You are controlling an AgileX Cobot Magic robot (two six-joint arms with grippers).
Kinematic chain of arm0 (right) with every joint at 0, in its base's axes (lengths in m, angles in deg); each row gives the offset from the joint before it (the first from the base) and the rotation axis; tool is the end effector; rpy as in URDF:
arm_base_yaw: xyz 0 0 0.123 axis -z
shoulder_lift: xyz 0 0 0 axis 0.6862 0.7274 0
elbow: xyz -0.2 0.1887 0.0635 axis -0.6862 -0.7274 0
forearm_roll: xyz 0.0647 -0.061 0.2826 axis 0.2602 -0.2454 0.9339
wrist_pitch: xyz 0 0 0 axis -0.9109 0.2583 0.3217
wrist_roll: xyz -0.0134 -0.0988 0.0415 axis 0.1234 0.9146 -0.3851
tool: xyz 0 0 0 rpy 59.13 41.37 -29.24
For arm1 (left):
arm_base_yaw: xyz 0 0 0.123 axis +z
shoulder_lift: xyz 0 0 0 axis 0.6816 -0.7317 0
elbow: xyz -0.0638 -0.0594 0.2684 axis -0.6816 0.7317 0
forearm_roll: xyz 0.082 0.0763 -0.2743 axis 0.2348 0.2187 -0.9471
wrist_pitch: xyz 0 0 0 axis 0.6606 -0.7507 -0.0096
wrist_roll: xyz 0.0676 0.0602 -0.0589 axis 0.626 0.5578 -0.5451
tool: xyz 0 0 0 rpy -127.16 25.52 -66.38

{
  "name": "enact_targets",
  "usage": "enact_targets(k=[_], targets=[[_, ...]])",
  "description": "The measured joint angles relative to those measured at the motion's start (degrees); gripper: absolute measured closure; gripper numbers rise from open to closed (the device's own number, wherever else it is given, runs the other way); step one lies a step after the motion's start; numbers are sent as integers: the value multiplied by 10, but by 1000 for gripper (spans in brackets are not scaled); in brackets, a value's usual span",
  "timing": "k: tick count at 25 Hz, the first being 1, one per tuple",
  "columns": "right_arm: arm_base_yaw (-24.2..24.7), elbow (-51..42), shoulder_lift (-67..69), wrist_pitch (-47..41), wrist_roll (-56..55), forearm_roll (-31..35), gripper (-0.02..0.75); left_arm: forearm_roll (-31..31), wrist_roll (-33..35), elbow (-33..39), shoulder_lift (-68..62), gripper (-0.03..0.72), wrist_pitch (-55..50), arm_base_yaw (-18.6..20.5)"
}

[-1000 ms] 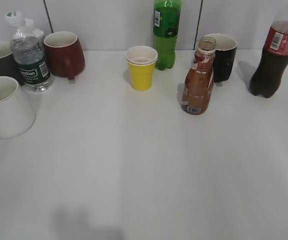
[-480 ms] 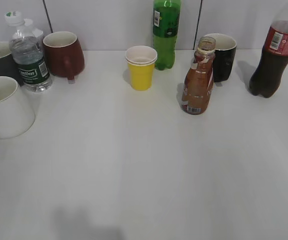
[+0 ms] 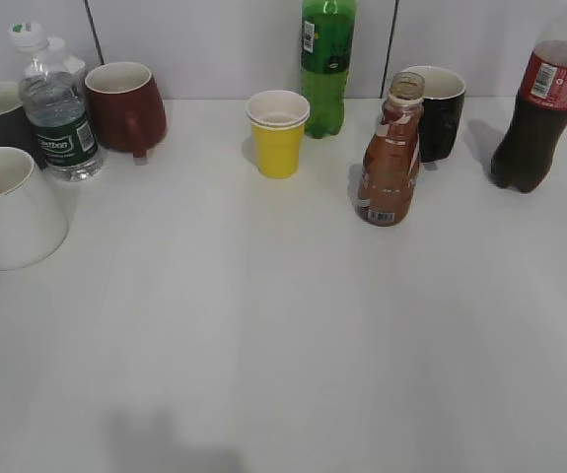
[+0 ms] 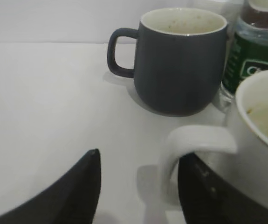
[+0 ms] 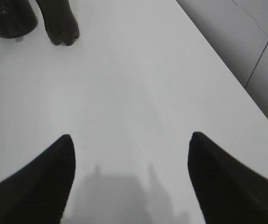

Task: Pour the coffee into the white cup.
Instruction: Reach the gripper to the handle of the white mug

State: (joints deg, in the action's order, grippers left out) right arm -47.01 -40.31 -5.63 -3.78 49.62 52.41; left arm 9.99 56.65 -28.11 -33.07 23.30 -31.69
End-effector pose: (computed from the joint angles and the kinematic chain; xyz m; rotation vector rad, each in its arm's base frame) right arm 0.0512 -0.0157 0.2953 0.2084 1.9961 -0.0342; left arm 0.2625 0.0326 0.0846 -0.0138 1.8315 0.0052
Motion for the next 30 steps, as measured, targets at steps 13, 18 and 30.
enact_targets(k=[13, 18, 30], targets=[[0, 0, 0, 0, 1, 0, 150, 81, 0, -55, -26, 331, -60, 13], [0, 0, 0, 0, 1, 0, 150, 90, -2, -75, -70, 395, -9, 13], [0, 0, 0, 0, 1, 0, 150, 123, -3, -104, -114, 543, 70, 13]])
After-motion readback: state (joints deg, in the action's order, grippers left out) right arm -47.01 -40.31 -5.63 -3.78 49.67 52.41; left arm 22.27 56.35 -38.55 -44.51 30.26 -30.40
